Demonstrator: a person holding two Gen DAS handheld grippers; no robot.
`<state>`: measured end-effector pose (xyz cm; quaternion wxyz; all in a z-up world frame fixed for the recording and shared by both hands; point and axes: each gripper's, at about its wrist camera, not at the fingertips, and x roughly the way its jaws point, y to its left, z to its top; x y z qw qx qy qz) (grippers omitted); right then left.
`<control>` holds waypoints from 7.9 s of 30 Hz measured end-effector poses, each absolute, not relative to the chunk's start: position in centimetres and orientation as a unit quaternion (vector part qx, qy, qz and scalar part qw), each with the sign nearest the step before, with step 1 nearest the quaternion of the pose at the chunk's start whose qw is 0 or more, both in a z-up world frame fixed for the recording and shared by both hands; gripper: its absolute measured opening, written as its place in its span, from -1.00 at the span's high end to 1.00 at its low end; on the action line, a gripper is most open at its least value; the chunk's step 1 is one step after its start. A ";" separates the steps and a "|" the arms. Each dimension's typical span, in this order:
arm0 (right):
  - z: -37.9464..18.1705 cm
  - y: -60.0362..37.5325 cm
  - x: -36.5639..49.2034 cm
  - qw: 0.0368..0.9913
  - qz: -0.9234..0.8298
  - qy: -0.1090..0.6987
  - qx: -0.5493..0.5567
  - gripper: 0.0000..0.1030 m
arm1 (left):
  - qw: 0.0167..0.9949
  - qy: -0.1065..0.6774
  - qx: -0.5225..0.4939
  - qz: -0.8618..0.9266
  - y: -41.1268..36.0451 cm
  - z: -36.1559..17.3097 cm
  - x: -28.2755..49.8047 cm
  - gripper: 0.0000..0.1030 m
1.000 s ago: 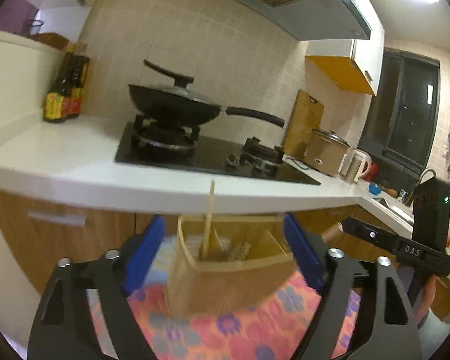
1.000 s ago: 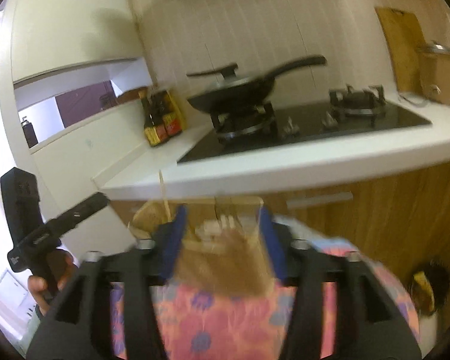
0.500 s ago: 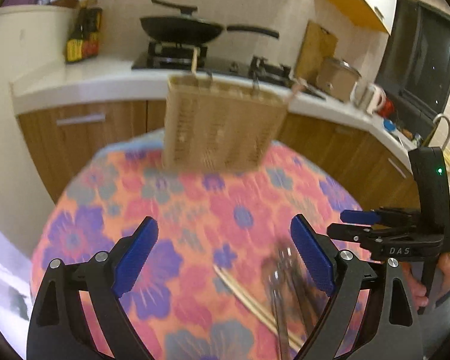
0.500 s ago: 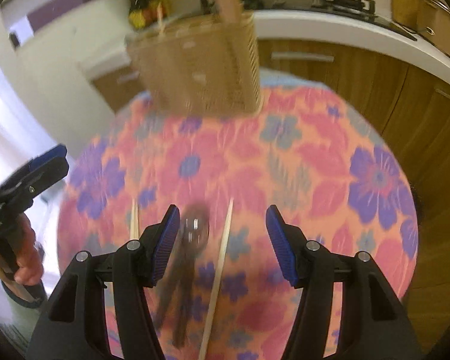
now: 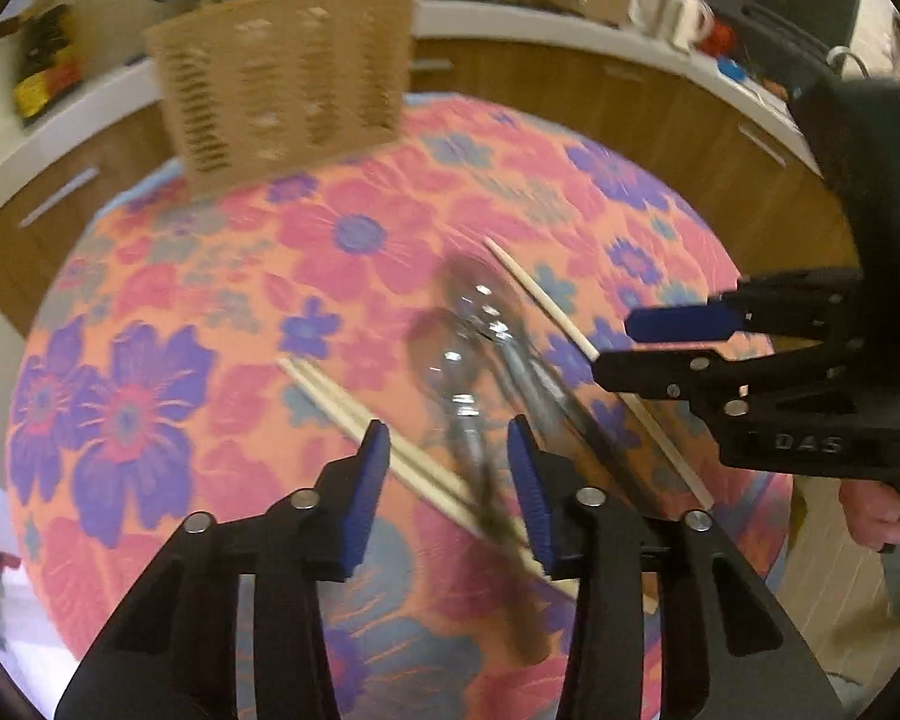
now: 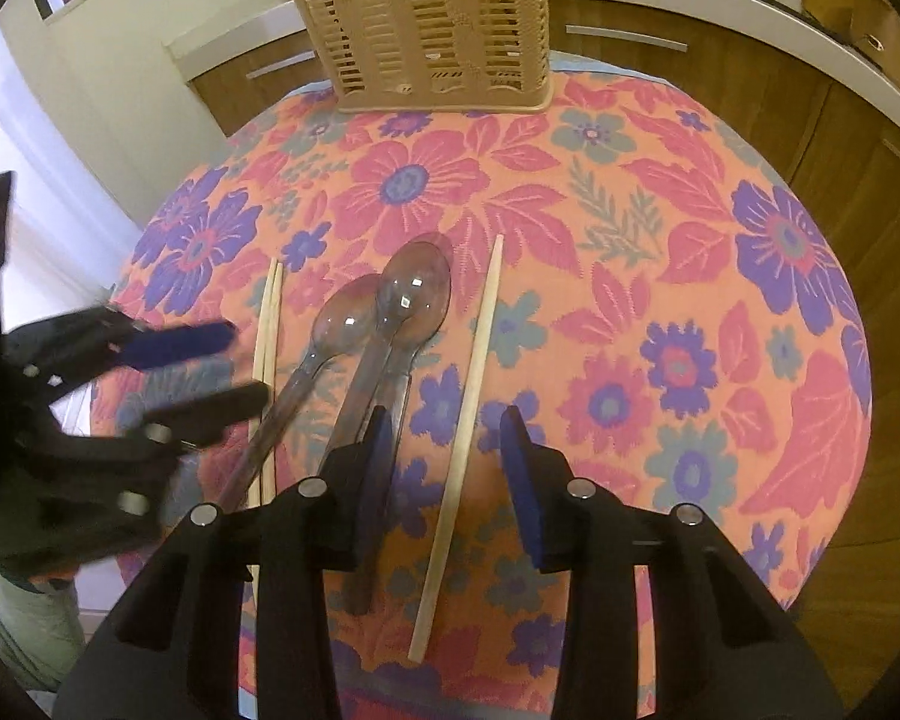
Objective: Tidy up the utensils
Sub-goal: 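Grasp a clear spoon with the right tool while the left tool grasps another clear spoon, then carry both clear spoons over the caddy and open both tools to drop them, then grasp a clear spoon with the right tool while the left tool grasps a chopstick, then carry the spoon and chopstick into the caddy and open both tools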
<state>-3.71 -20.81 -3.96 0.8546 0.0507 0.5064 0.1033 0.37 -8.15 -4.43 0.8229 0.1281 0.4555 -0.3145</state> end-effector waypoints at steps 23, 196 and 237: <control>-4.5 -18.2 -0.6 0.805 0.180 0.562 0.066 0.61 | 0.827 0.483 0.054 -0.284 -6.0 -4.2 3.4 0.80; -5.5 -17.1 -0.1 0.843 0.104 0.527 0.038 0.71 | 0.841 0.488 0.124 -0.196 -6.3 -5.4 -0.9 0.78; -5.0 -16.9 4.7 0.798 0.109 0.591 0.040 0.73 | 0.795 0.535 0.132 -0.253 -4.6 -5.3 6.6 0.43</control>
